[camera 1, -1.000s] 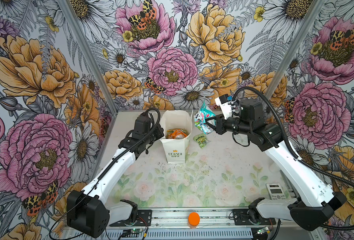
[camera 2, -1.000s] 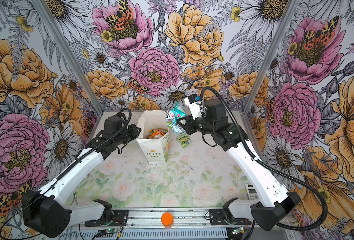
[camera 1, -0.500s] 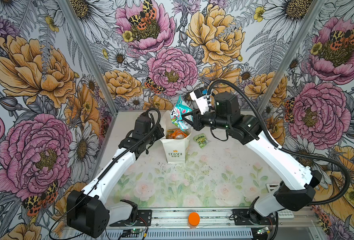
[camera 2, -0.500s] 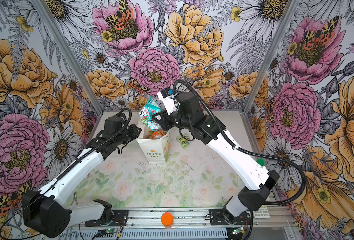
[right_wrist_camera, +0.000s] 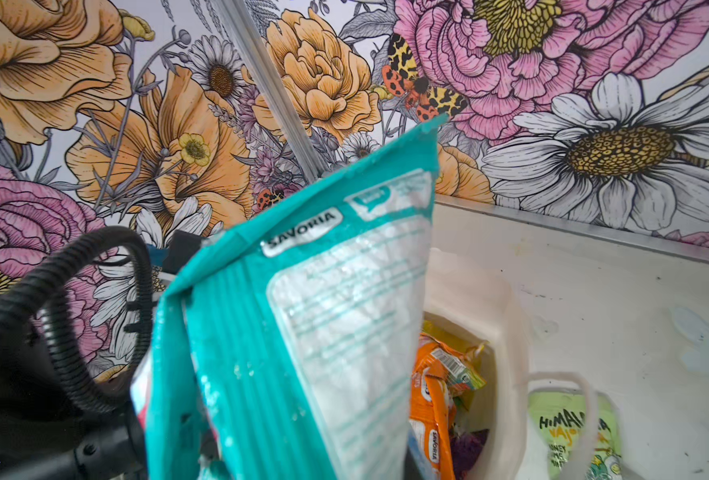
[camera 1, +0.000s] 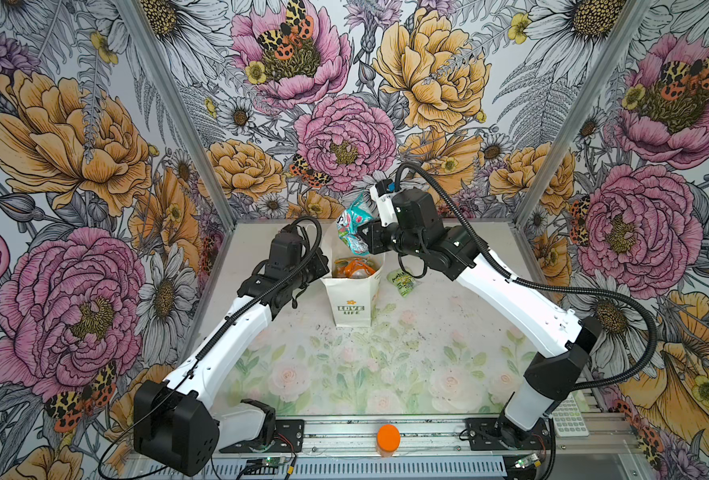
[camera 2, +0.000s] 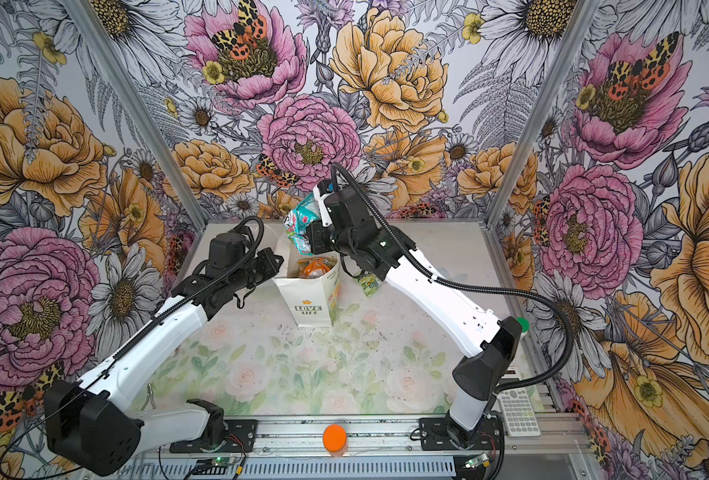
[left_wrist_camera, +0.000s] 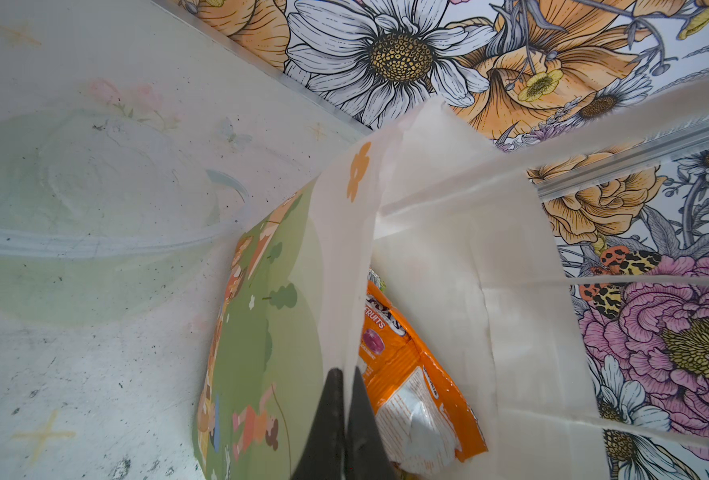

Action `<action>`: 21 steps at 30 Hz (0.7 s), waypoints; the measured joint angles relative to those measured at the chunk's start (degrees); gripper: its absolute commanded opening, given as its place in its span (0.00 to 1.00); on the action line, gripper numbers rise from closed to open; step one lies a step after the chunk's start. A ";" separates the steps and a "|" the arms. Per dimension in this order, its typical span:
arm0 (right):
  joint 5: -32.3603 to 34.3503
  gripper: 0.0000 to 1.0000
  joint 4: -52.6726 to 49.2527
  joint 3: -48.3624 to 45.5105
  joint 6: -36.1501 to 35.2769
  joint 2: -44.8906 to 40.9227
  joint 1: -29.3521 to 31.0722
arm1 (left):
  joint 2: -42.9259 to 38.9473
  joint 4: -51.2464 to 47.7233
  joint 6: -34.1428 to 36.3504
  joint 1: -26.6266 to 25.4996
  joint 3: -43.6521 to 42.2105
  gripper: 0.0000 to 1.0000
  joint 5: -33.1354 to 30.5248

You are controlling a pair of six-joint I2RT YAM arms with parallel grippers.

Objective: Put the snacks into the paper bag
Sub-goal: 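Lower the teal packet into the bag beside the left gripper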

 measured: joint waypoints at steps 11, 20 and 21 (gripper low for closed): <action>5.38 0.00 -4.55 3.96 2.47 7.41 0.02 | 0.00 0.00 0.00 0.00 0.00 0.00 0.00; 7.45 0.00 -7.52 5.77 2.95 9.90 0.07 | 0.00 0.00 0.00 0.00 0.00 0.00 0.00; 7.65 0.00 -7.74 6.10 2.95 10.12 0.07 | 0.00 0.00 0.00 0.00 0.00 0.00 0.00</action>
